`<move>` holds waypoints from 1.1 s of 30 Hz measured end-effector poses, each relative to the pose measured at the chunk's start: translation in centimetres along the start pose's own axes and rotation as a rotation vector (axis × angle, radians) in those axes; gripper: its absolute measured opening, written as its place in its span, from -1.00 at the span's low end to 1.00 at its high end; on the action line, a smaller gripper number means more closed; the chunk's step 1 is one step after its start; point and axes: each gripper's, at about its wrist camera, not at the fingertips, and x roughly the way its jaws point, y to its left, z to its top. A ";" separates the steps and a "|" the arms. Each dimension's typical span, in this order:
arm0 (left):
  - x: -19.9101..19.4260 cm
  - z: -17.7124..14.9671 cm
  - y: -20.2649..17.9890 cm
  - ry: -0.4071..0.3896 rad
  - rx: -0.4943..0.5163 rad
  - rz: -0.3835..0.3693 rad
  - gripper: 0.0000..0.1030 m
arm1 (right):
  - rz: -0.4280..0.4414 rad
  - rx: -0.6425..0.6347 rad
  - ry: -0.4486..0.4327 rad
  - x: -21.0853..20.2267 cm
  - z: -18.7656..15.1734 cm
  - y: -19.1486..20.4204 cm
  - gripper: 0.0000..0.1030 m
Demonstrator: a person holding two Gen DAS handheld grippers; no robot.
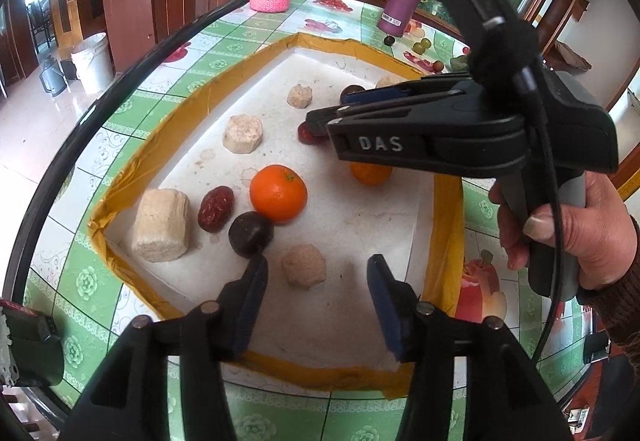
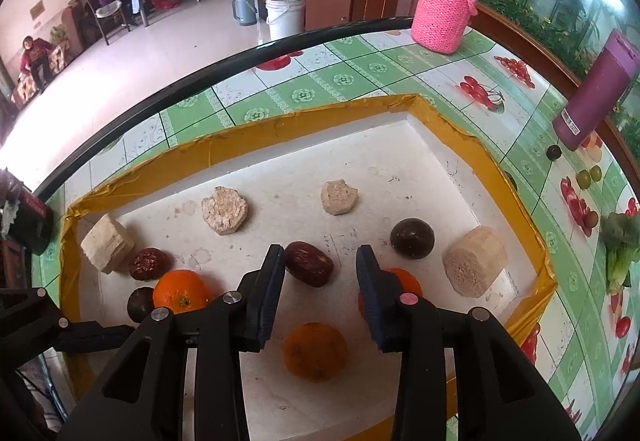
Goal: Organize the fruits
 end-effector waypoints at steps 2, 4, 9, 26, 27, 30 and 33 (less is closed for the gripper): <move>-0.4 -0.1 0.1 -0.008 -0.002 0.007 0.21 | -0.008 0.017 -0.017 -1.0 -0.2 -0.2 -0.29; -0.7 -0.2 0.2 -0.013 -0.003 0.010 0.24 | 0.001 0.055 -0.037 -2.1 -0.5 -0.8 -0.23; -1.4 -0.3 0.3 -0.030 0.012 0.032 0.39 | 0.007 0.189 -0.088 -5.0 -1.9 -2.5 0.02; -5.7 -3.9 0.6 -0.171 -0.119 0.106 0.75 | -0.063 0.348 -0.113 -11.2 -13.6 -0.8 0.95; -5.9 -4.1 0.6 -0.176 -0.135 0.116 0.76 | -0.059 0.353 -0.113 -11.2 -14.1 -0.7 0.95; -6.6 -4.9 0.5 -0.204 -0.161 0.142 0.77 | -0.043 0.379 -0.123 -11.6 -15.5 -0.5 0.99; -6.6 -4.8 0.4 -0.196 -0.157 0.158 0.80 | -0.045 0.410 -0.116 -12.0 -16.6 0.2 1.00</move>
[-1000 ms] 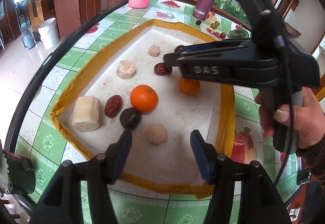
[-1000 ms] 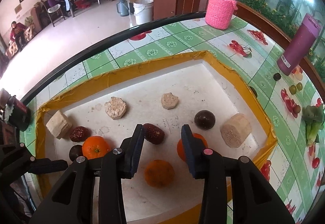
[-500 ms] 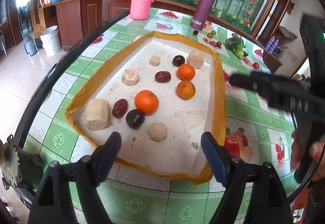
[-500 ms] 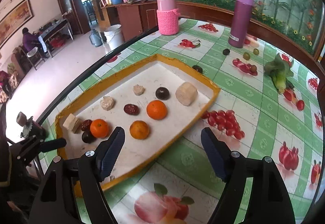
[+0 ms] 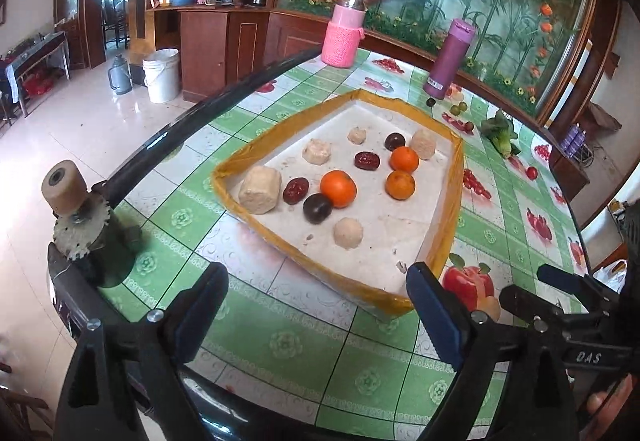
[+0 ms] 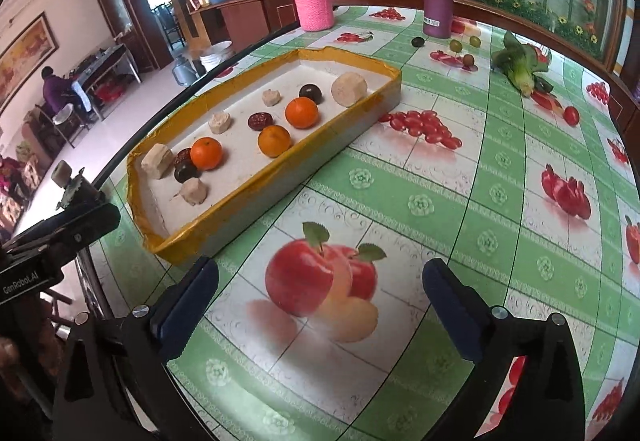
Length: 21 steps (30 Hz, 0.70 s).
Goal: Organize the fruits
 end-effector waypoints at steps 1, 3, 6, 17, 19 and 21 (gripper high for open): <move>0.1 0.2 -0.1 0.010 0.014 0.005 0.80 | -0.001 0.023 0.000 -0.2 -0.4 0.1 1.00; 0.0 0.5 -0.3 0.014 0.054 0.015 0.80 | 0.004 0.053 0.005 -0.3 -0.8 0.3 1.00; -0.3 1.0 -0.3 0.008 0.067 0.013 0.80 | -0.030 0.080 -0.012 -0.6 -1.2 1.0 1.00; -0.9 2.1 1.1 -0.040 0.072 -0.068 0.85 | -0.140 0.107 -0.120 -2.5 -0.8 3.5 1.00; -0.7 2.2 1.1 -0.044 0.081 -0.090 0.93 | -0.171 0.096 -0.129 -2.8 -1.0 3.9 1.00; -0.4 2.3 0.8 -0.040 0.107 -0.091 0.93 | -0.203 0.081 -0.120 -2.6 -1.3 4.1 1.00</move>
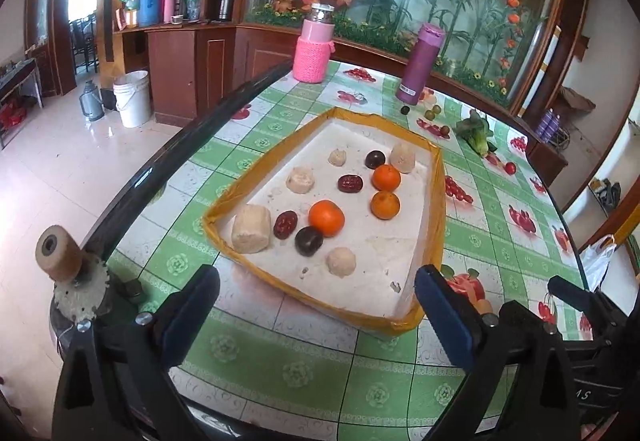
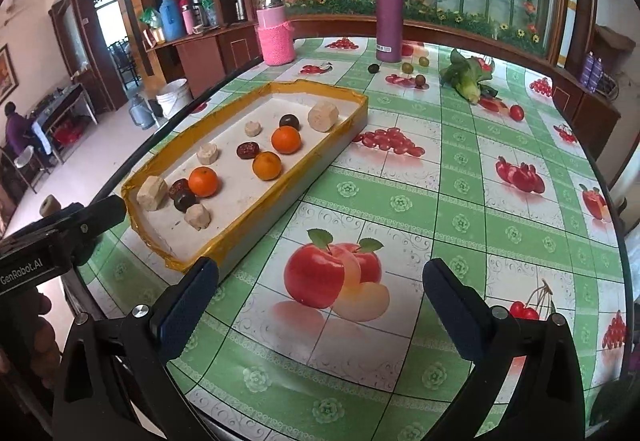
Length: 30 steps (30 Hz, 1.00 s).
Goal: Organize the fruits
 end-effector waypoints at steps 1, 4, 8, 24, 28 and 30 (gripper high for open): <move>0.1 0.0 -0.2 -0.002 0.014 0.007 0.93 | -0.011 -0.003 0.003 0.1 -0.1 0.0 1.00; 0.0 0.0 -0.8 -0.029 0.049 0.008 0.93 | -0.023 0.004 0.024 0.6 -0.4 -0.1 1.00; 0.2 0.0 -1.4 -0.013 0.088 0.054 1.00 | -0.045 -0.005 0.031 0.7 -0.7 0.0 1.00; 0.5 -0.2 -1.0 -0.074 0.189 0.225 1.00 | -0.106 0.012 0.006 0.5 -0.6 -0.6 1.00; 0.5 -0.5 -1.3 -0.088 0.220 0.243 1.00 | -0.119 0.025 -0.005 0.5 -0.1 -0.6 1.00; 0.5 -0.5 -1.2 -0.082 0.207 0.222 1.00 | -0.129 0.027 -0.014 0.5 0.1 -0.6 1.00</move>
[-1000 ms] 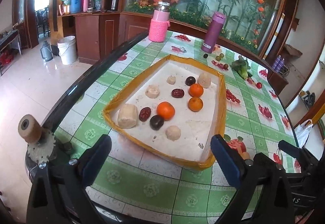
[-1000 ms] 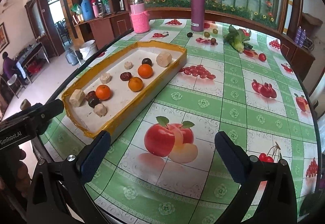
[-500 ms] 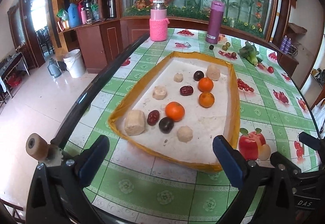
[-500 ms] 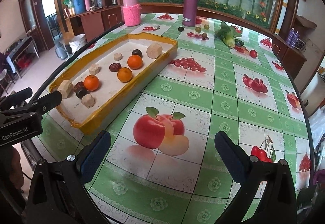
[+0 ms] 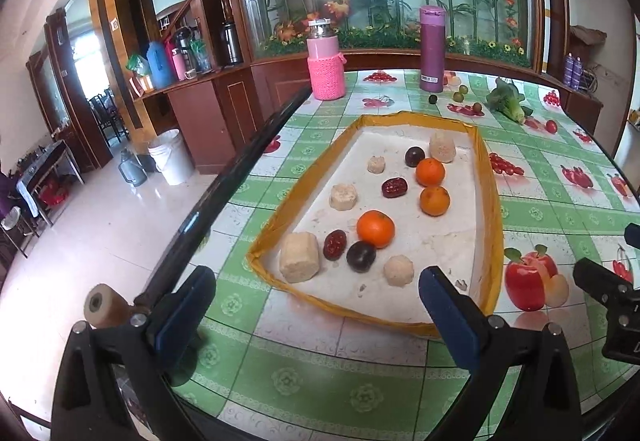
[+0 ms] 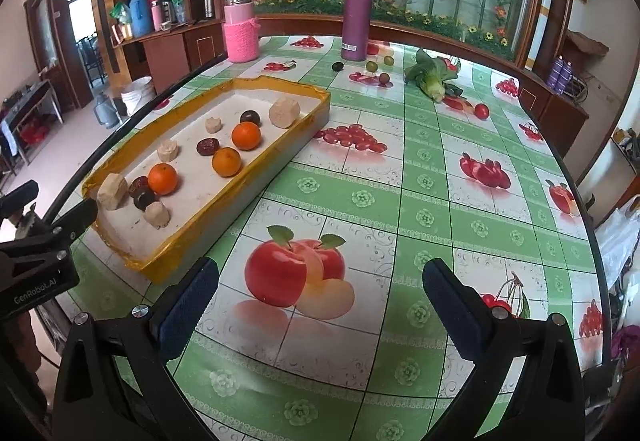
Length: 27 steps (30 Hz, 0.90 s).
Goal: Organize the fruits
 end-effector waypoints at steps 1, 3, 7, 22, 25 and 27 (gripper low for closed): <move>0.1 0.0 0.2 0.010 -0.015 -0.019 1.00 | -0.003 -0.002 -0.003 0.0 0.1 0.1 1.00; 0.4 0.2 0.5 0.037 -0.052 -0.051 0.99 | -0.006 -0.012 -0.005 0.0 0.1 0.4 1.00; 0.0 0.4 0.6 0.020 -0.064 -0.061 0.99 | -0.008 -0.031 0.003 0.1 -0.2 0.8 1.00; -0.8 0.8 -0.6 -0.004 -0.027 -0.124 1.00 | -0.024 -0.006 0.027 0.2 -1.0 0.2 1.00; -0.9 0.8 -0.5 -0.014 -0.039 -0.138 0.99 | -0.026 0.000 0.027 0.1 -1.0 0.1 1.00; -0.9 0.9 -0.3 -0.009 -0.054 -0.148 0.99 | -0.026 0.003 0.029 0.1 -1.1 0.1 1.00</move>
